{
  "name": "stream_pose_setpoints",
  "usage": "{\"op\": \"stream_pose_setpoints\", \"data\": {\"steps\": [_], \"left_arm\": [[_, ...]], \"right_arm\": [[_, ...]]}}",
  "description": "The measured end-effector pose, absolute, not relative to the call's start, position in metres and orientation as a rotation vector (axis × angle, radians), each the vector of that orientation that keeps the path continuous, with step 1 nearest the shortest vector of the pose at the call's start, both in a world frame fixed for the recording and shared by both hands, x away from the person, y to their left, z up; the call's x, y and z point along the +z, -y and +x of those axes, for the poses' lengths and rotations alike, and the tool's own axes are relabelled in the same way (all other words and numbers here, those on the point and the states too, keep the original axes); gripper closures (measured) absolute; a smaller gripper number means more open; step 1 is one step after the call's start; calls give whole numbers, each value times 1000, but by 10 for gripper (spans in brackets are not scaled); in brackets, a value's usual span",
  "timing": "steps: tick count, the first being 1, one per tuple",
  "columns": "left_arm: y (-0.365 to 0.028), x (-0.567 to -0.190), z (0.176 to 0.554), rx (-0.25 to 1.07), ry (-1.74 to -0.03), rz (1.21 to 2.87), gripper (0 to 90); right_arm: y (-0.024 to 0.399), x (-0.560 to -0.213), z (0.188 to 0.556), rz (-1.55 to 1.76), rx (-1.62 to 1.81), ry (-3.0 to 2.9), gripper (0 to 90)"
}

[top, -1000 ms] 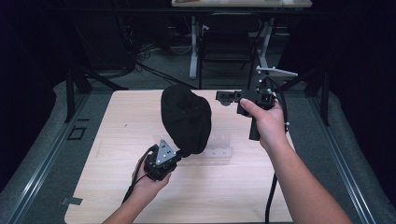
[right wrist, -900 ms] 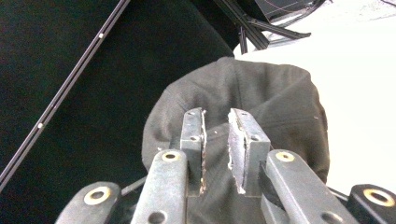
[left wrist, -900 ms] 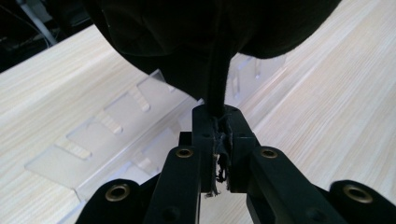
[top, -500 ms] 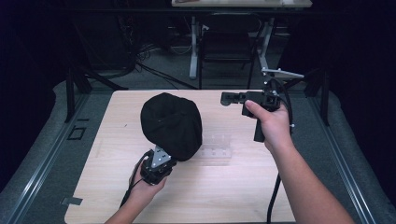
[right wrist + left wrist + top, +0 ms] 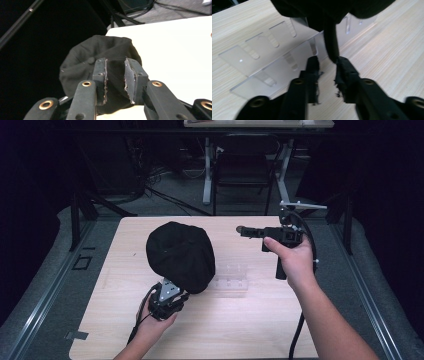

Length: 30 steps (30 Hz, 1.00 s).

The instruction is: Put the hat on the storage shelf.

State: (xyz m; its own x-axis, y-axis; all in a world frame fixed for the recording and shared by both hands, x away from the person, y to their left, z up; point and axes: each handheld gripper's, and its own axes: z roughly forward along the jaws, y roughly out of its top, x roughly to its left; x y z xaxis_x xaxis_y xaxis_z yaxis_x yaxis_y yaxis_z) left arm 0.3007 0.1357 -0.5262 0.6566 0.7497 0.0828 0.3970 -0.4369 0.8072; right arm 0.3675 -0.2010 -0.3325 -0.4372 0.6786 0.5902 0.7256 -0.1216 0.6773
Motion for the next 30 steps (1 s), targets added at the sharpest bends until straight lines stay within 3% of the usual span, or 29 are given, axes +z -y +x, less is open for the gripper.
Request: {"op": "stream_pose_setpoints", "data": {"steps": [9,15,30], "left_arm": [[-157,-522,297,531,-911,2054,511],[-178,-522,295,531,-968,2026,470],[-213,-538,296,559,-1063,1941,468]], "right_arm": [[205,-354,354,-1696,-1580,2192,663],[211,-374,343,-1737,-1543,2282,634],[210,-426,324,-1761,-1460,2510,569]]}}
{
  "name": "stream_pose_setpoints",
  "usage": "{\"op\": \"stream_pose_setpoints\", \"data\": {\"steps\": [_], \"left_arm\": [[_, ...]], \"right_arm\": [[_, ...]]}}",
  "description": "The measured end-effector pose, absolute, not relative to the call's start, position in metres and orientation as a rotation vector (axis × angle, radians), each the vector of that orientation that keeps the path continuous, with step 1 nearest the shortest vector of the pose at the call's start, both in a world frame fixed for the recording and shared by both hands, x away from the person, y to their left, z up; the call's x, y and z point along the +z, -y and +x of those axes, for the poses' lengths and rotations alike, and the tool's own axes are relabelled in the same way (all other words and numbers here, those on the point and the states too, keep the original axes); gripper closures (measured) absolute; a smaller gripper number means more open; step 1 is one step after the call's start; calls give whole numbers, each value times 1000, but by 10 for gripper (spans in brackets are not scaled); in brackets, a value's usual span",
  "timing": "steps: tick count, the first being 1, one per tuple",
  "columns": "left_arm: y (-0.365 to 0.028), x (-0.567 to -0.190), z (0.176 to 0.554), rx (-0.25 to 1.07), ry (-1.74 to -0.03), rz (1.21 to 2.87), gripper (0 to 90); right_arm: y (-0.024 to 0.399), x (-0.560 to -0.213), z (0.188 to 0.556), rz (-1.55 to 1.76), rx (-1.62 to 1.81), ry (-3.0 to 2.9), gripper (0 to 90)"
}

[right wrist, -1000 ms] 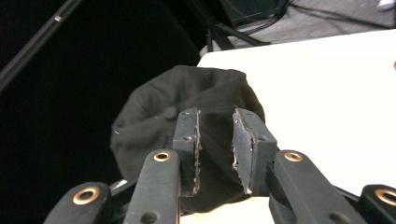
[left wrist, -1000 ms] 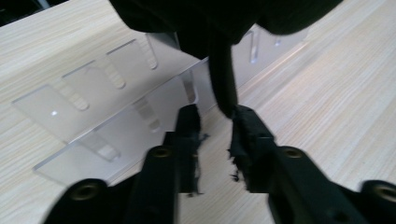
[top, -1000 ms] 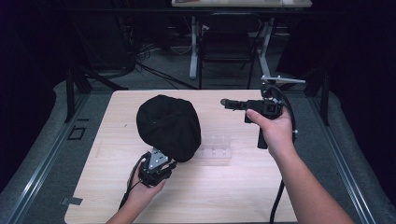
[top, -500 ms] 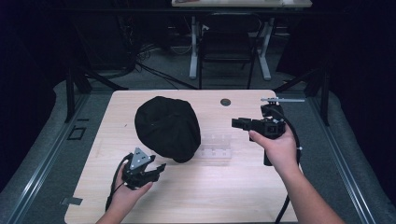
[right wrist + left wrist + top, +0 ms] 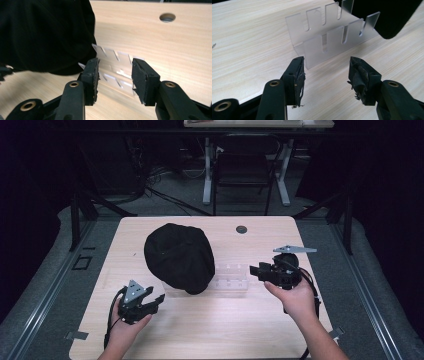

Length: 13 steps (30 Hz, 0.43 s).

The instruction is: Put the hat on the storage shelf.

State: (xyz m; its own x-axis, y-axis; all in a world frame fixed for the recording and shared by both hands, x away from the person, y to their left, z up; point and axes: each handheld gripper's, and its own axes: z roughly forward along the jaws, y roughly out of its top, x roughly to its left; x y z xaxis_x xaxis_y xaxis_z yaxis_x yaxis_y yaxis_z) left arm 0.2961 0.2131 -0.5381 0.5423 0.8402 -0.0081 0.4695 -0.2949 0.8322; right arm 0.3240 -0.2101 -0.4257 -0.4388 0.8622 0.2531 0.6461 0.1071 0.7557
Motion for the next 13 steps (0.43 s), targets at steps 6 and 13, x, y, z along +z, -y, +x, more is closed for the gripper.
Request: {"op": "stream_pose_setpoints", "data": {"steps": [6,13], "left_arm": [[-216,-541,297,547,-1066,1939,469],[-210,-541,294,546,-1035,1945,481]], "right_arm": [[213,-445,318,1478,1185,-2124,553],[214,-476,302,1412,1156,-2061,535]]}}
